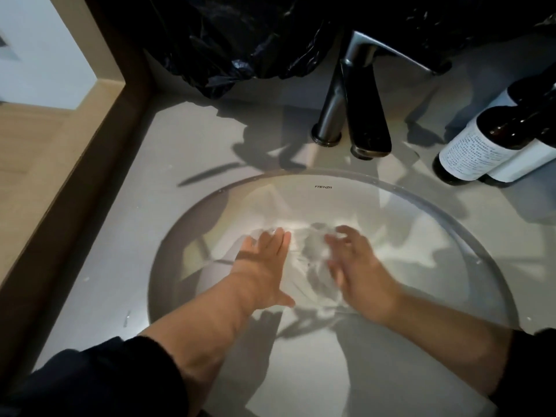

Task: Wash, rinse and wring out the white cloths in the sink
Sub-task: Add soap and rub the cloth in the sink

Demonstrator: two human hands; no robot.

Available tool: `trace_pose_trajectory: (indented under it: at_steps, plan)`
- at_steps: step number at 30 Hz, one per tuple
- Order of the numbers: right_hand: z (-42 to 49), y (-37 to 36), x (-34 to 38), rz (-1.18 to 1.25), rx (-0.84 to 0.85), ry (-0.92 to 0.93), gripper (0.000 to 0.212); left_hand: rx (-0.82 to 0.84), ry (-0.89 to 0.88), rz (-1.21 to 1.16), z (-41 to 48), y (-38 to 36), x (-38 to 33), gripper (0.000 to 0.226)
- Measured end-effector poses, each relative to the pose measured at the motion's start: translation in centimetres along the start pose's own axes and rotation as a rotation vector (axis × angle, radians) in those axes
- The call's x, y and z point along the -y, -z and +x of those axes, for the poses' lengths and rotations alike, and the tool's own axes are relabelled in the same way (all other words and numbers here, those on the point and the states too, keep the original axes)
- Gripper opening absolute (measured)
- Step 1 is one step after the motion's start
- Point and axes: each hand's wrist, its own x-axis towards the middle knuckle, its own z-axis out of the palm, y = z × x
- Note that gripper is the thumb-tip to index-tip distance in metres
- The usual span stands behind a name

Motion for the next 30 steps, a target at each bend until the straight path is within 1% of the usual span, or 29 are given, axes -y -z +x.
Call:
trace_pose_trajectory:
  at_steps: [1,3,4,5,7,8,10,11,12,13,15,17,18,19,20,21,22,23,24,25,27,28,30]
  plan:
    - [-0.3,-1.6,0.1,-0.108,0.094,0.032,0.051,-0.017,-0.007,0.014,-0.1,-0.2,-0.1,0.122]
    - [0.0,-3.7,-0.1,-0.320,0.292,0.055,0.062,-0.097,-0.010,0.056,0.2,-0.6,0.1,0.115]
    - [0.5,-4.3,-0.3,-0.397,0.337,0.066,0.065,-0.131,-0.011,0.080,0.5,-0.7,0.2,0.113]
    - [0.9,-4.8,-0.7,-0.450,0.356,0.102,0.065,-0.130,-0.012,0.102,0.8,-0.8,0.2,0.112]
    - [2.1,-5.4,-1.4,-0.510,0.297,0.200,0.058,-0.089,0.026,0.121,1.7,-0.8,0.0,0.103]
    - [2.6,-5.5,-1.7,-0.503,0.263,0.219,0.052,-0.088,0.037,0.114,2.2,-0.8,-0.2,0.096]
    - [3.7,-5.0,-1.6,-0.408,0.203,0.220,0.043,-0.090,0.006,0.151,2.8,0.0,-0.5,0.069]
    - [4.1,-4.5,-1.3,-0.347,0.188,0.190,0.042,-0.091,-0.008,0.174,2.9,0.3,-0.4,0.055]
    - [4.6,-4.3,-1.3,-0.269,0.166,0.146,0.041,-0.098,0.000,0.137,3.0,0.6,-0.2,0.046]
    - [5.0,-3.6,-1.2,-0.199,0.174,0.052,0.041,-0.102,0.020,0.062,3.1,0.9,0.2,0.044]
    - [5.4,-2.6,-1.8,-0.056,0.097,-0.156,0.044,-0.116,0.031,0.009,3.1,1.0,1.0,0.048]
    - [5.0,-1.2,-2.6,0.169,0.036,-0.442,0.044,-0.126,-0.003,0.022,2.7,0.9,1.5,0.059]
    - [4.6,-0.6,-2.8,0.295,-0.006,-0.545,0.042,-0.097,-0.022,0.002,2.6,0.8,1.7,0.067]
    - [3.9,0.0,-2.6,0.410,-0.071,-0.565,0.039,-0.065,-0.031,-0.061,2.5,0.7,2.0,0.075]
    - [3.2,0.5,-1.9,0.471,-0.136,-0.490,0.038,-0.031,-0.030,-0.151,2.3,0.6,2.3,0.081]
    - [2.5,0.5,-1.0,0.444,-0.173,-0.355,0.040,0.003,-0.021,-0.246,2.1,0.6,2.7,0.086]
    - [2.0,-0.1,-0.2,0.345,-0.133,-0.218,0.046,0.025,-0.017,-0.307,2.1,0.7,3.1,0.087]
    - [1.4,-1.3,0.6,0.165,-0.030,-0.120,0.052,0.039,-0.007,-0.334,2.0,0.7,3.4,0.086]
    - [1.1,-2.7,1.4,-0.029,0.109,-0.063,0.057,0.045,0.007,-0.343,2.0,0.7,3.6,0.083]
    - [1.1,-4.0,1.9,-0.174,0.247,-0.048,0.061,0.045,0.031,-0.342,2.1,0.7,3.8,0.080]
    - [1.7,-5.8,1.8,-0.336,0.395,-0.024,0.065,0.032,0.072,-0.332,2.3,0.9,3.7,0.077]
    - [2.3,-6.3,1.2,-0.384,0.419,0.021,0.064,0.036,0.083,-0.325,2.3,0.8,3.5,0.078]
    - [3.2,-6.7,-0.2,-0.452,0.343,0.183,0.060,0.043,0.083,-0.290,2.4,0.6,2.9,0.083]
